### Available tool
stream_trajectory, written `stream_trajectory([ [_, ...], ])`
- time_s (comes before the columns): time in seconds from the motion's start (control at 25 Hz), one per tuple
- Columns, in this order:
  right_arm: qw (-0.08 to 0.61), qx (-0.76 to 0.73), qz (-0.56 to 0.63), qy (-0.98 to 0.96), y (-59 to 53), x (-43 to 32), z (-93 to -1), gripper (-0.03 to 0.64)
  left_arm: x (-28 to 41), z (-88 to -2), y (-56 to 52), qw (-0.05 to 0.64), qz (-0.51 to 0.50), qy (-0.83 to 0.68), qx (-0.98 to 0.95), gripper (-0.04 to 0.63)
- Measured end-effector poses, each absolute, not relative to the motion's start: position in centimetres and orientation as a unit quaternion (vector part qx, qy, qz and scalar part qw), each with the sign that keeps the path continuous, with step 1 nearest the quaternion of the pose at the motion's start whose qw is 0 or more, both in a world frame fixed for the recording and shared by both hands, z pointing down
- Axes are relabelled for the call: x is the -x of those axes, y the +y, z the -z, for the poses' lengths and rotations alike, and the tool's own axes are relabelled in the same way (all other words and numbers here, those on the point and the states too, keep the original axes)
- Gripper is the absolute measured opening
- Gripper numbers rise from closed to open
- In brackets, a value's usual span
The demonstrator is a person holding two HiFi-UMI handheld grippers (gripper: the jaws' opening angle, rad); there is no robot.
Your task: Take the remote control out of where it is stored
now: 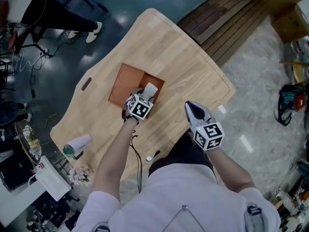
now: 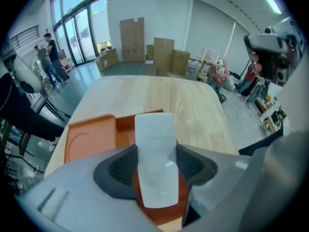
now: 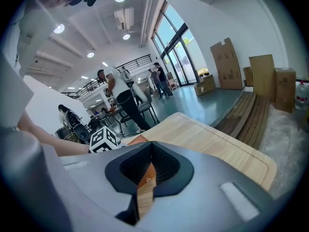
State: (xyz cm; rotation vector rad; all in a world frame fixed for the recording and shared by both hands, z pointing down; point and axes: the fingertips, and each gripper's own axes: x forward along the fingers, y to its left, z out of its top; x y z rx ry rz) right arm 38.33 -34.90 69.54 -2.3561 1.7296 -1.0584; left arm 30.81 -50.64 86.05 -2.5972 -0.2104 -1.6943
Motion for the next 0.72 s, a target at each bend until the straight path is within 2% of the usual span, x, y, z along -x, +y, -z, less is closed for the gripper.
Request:
stream_trajectory([
  [0.36,0.033,0.731,0.254,0.633,-40.1,-37.7,-61.1,0.028,-29.7,-66.9,-52.5,-0.113,0.325,0.048,0.938,0.256],
  [0.56,0.051,0.694,0.211,0.686,-43.7,-34.8,-55.5,0.028,-24.1,-56.1,-52.4,-0.165,0.183,0.080,0.966,0.256],
  [0.72,0.058,0.653,0.186,0.732,-46.4,-31.2,-52.0,0.028,-18.0,-50.2,-52.2,-0.168,0.098,0.115,0.974,0.256],
])
